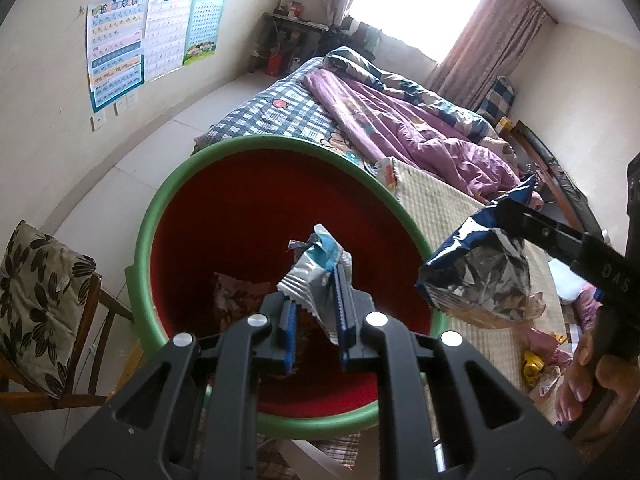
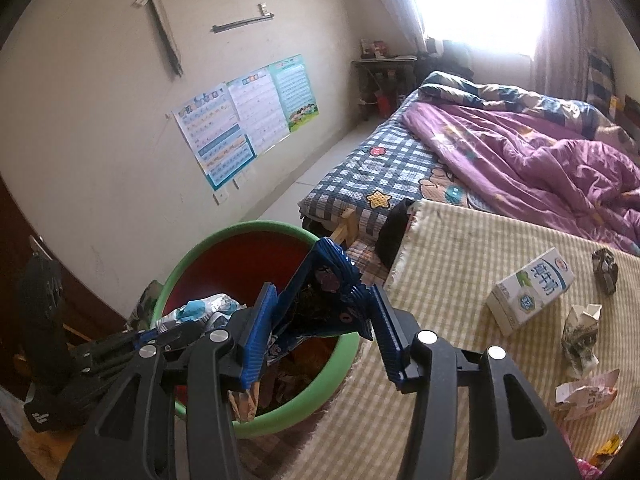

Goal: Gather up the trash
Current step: 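Open the left gripper over the bin dropping the silver-blue wrapper while the right drops the blue wrapper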

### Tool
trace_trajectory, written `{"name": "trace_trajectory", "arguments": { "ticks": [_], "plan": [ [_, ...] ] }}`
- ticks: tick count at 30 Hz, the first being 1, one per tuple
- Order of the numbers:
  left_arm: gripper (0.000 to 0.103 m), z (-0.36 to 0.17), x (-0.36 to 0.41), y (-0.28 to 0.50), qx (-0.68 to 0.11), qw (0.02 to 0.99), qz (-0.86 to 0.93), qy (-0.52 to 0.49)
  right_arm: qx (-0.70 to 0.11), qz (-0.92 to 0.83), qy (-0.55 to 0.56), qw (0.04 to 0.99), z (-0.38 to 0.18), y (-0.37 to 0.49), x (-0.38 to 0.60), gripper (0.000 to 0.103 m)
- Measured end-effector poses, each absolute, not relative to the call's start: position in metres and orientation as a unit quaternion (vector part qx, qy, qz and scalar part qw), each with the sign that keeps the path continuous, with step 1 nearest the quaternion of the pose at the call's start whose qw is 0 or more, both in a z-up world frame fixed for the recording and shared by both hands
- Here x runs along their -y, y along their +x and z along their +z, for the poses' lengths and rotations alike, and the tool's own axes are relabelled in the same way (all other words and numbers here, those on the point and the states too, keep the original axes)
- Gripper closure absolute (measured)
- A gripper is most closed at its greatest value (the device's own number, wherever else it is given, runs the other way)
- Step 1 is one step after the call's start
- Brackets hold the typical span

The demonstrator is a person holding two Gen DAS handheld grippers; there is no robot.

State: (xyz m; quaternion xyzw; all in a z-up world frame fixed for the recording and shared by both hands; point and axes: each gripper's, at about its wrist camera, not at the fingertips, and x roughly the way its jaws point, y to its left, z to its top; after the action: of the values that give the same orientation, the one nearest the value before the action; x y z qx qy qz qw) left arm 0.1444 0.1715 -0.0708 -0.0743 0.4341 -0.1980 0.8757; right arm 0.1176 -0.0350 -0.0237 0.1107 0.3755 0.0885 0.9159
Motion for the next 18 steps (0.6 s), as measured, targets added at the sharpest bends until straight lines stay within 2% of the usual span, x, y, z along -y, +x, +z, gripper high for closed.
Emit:
{"name": "trace_trajectory", "arguments": {
  "ticks": [4, 6, 7, 8, 9, 11, 18],
  "plan": [
    [0.088, -0.073, -0.170, 0.144, -0.438, 0.874, -0.196, -0.073, -0.376, 0.094, 0.104, 0.916, -0.026, 0.119, 0.027, 0.054],
    [0.087, -0.073, -0.171, 0.144, -0.439, 0.875, -0.191, -0.073, -0.372, 0.099, 0.108, 0.916, -0.027, 0.119, 0.026, 0.043],
    [0.085, -0.073, -0.172, 0.145, -0.439, 0.875, -0.189, -0.074, -0.370, 0.103, 0.111, 0.917, -0.027, 0.118, 0.025, 0.040],
    [0.078, -0.073, -0.173, 0.145, -0.440, 0.875, -0.188, -0.077, -0.369, 0.104, 0.111, 0.917, -0.027, 0.118, 0.025, 0.036],
    [0.067, -0.073, -0.174, 0.145, -0.439, 0.876, -0.186, -0.078, -0.368, 0.105, 0.110, 0.917, -0.027, 0.118, 0.025, 0.032],
    [0.056, -0.071, -0.176, 0.143, -0.431, 0.881, -0.180, -0.077, -0.367, 0.105, 0.110, 0.918, -0.025, 0.117, 0.025, 0.031],
    [0.054, -0.070, -0.176, 0.139, -0.427, 0.884, -0.174, -0.076, -0.361, 0.089, 0.128, 0.919, -0.022, 0.108, 0.045, 0.029]
  ]
}}
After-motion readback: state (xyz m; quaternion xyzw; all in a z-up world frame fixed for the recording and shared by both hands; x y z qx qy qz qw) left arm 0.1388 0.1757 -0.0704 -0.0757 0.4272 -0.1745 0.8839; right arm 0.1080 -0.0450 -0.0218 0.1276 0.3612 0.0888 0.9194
